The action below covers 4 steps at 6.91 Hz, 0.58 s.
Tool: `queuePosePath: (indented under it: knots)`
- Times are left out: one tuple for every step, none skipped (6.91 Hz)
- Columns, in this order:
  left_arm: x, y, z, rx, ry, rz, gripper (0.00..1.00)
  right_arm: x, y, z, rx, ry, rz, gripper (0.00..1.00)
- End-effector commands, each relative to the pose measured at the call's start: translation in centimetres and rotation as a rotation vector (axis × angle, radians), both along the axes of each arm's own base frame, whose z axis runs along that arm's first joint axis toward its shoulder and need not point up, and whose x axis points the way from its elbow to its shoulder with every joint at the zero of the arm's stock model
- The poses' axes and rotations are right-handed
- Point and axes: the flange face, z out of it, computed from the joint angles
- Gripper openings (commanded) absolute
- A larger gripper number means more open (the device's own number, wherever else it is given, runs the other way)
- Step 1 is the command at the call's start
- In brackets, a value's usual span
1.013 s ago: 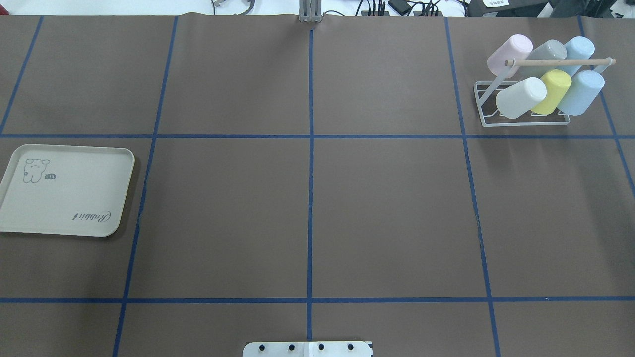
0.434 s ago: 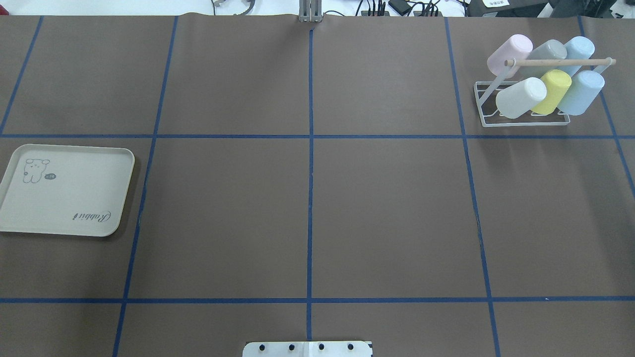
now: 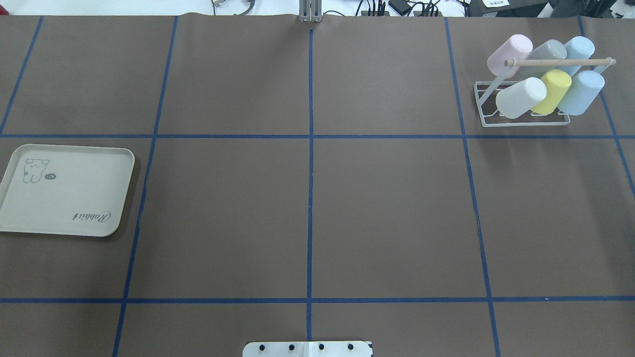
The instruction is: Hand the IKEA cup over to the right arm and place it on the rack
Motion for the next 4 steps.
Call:
queuePosePath:
  knots:
    - [0.0,-0.1,-0.3,0.006,-0.002,0.000,1.00,0.0,-0.6,-2.1,-0.023,-0.010,0.062,1.00]
    - [0.0,-0.1,-0.3,0.007,-0.004,-0.001,1.00,0.0,-0.3,-3.0,-0.043,-0.014,0.085,1.00]
    - [0.0,0.0,-0.4,0.007,-0.004,-0.001,1.00,-0.1,0.1,-3.7,-0.064,-0.020,0.084,1.00]
    - [0.0,0.1,-0.6,0.010,-0.004,-0.001,1.00,-0.2,0.6,-5.5,-0.103,-0.029,0.083,1.00]
